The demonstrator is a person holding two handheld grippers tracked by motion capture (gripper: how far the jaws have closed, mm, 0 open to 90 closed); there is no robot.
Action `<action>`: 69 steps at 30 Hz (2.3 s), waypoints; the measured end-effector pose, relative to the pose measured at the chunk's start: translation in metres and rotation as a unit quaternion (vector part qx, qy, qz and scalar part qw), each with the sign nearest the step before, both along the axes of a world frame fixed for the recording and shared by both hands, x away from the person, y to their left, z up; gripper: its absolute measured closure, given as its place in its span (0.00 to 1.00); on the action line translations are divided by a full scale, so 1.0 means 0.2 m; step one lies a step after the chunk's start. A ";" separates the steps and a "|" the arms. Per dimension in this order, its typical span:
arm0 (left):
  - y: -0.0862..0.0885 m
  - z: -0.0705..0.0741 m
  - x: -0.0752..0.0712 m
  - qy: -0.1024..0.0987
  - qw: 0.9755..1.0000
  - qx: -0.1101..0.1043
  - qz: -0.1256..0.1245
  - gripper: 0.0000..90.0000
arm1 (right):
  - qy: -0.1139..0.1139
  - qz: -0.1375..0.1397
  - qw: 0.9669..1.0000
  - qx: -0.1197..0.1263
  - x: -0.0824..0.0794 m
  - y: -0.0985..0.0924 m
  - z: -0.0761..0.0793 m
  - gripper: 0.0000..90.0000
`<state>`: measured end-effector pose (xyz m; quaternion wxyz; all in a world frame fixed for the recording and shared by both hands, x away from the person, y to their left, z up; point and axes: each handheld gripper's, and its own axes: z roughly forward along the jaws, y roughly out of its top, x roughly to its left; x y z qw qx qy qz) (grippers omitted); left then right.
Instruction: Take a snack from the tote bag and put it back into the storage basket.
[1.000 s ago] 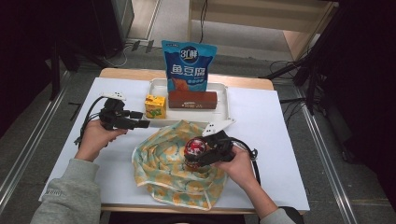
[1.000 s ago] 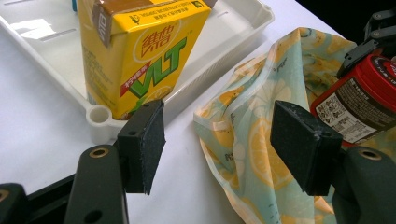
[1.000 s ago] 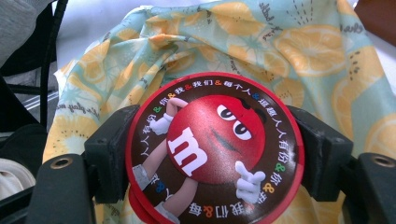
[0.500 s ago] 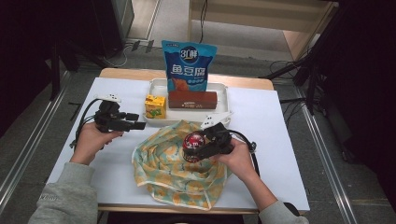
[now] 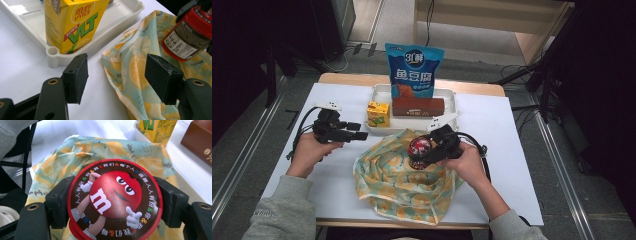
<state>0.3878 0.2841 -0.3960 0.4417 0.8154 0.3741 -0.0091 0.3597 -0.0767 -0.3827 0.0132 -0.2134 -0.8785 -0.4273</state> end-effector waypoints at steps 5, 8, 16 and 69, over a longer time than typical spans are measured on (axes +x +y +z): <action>0.00 0.00 0.00 0.002 1.000 -0.001 -0.003 0.39 | -0.003 -0.006 1.000 0.003 0.03 -0.02 0.02 0.29; 0.00 0.00 0.00 0.003 1.000 -0.001 -0.004 0.39 | -0.005 -0.006 1.000 0.007 0.04 -0.03 0.05 0.29; -0.01 0.00 0.00 0.003 1.000 -0.002 -0.005 0.39 | -0.006 -0.010 1.000 0.005 0.07 -0.05 0.08 0.29; -0.03 0.01 0.00 -0.004 1.000 -0.001 -0.015 0.39 | -0.030 -0.060 0.998 0.011 0.33 -0.17 0.22 0.29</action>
